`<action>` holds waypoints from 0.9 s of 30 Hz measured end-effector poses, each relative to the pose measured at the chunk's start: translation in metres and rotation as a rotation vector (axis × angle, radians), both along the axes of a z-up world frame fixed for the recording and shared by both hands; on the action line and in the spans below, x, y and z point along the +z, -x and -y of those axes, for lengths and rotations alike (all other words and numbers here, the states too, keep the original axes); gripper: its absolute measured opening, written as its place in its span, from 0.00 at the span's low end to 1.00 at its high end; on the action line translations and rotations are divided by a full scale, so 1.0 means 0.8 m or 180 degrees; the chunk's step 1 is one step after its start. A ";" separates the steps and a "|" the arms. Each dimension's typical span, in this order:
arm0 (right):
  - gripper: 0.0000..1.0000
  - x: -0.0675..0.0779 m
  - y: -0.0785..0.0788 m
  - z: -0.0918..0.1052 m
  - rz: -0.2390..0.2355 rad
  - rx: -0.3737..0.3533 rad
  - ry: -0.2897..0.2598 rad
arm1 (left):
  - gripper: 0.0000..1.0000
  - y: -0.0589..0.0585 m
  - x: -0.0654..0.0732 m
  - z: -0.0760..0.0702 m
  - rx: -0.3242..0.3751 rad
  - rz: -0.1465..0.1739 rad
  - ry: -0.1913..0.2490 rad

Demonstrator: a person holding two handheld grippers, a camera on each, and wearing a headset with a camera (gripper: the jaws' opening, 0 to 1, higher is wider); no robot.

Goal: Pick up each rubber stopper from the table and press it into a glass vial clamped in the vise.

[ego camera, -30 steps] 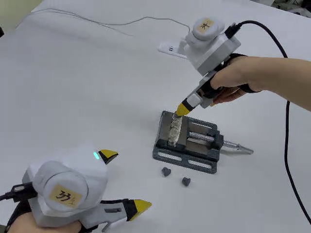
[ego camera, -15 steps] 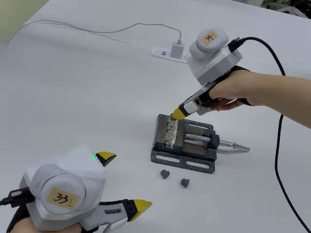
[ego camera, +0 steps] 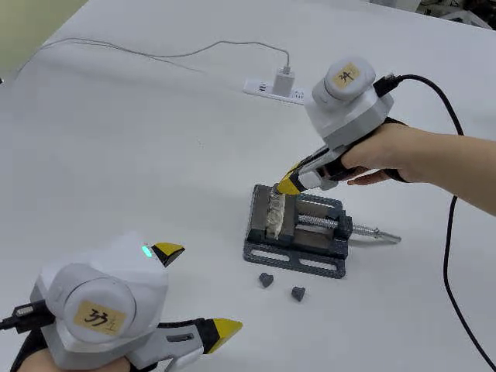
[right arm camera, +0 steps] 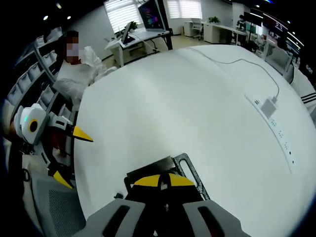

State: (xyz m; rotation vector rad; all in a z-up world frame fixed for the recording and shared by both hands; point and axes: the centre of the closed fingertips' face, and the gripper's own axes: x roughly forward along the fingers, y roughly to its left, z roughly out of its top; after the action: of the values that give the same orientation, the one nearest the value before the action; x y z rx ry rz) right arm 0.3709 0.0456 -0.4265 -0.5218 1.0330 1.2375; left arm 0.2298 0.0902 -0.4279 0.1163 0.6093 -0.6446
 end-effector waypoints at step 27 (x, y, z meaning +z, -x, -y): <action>0.74 0.004 0.034 0.021 0.0327 0.0230 -0.0343 | 0.68 -0.002 0.006 -0.006 -0.0004 0.0032 -0.0021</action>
State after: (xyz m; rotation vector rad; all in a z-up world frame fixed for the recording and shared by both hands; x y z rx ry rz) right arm 0.3437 0.0286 -0.4234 -0.5373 0.8625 1.3088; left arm 0.2311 0.0947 -0.4235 0.1259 0.6018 -0.6429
